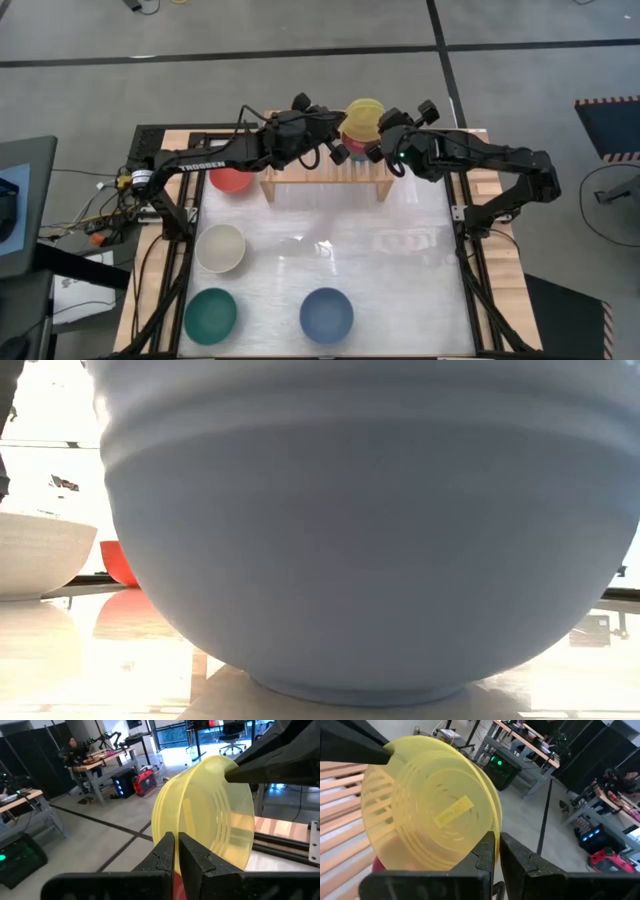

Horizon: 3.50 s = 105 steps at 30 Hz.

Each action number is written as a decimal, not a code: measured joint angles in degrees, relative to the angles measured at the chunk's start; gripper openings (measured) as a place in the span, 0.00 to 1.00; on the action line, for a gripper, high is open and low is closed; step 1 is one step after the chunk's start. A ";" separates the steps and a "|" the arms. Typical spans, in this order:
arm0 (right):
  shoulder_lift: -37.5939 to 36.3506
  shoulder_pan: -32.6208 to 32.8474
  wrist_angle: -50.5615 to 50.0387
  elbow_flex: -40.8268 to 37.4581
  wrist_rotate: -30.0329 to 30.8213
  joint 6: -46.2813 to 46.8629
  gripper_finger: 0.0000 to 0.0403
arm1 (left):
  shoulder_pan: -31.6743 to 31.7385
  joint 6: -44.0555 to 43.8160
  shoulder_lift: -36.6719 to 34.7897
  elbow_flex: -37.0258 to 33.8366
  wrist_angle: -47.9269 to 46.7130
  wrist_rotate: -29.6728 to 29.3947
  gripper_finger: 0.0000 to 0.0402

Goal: Place and stack bowls onto a shelf
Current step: Stack the small yellow transparent bowl on top of the small red transparent bowl on the shelf

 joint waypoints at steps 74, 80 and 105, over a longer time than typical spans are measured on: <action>-3.80 -1.55 6.86 0.08 -11.30 -3.55 0.59 | 6.49 -16.06 -0.04 -0.11 -11.13 10.43 0.00; -6.83 -5.54 8.12 0.12 -8.82 0.63 0.69 | 11.12 -24.53 0.18 -0.11 -12.57 17.23 0.00; -12.28 -11.78 -4.17 0.04 -13.39 12.55 0.70 | 14.38 -21.38 24.35 37.97 -46.58 30.72 0.03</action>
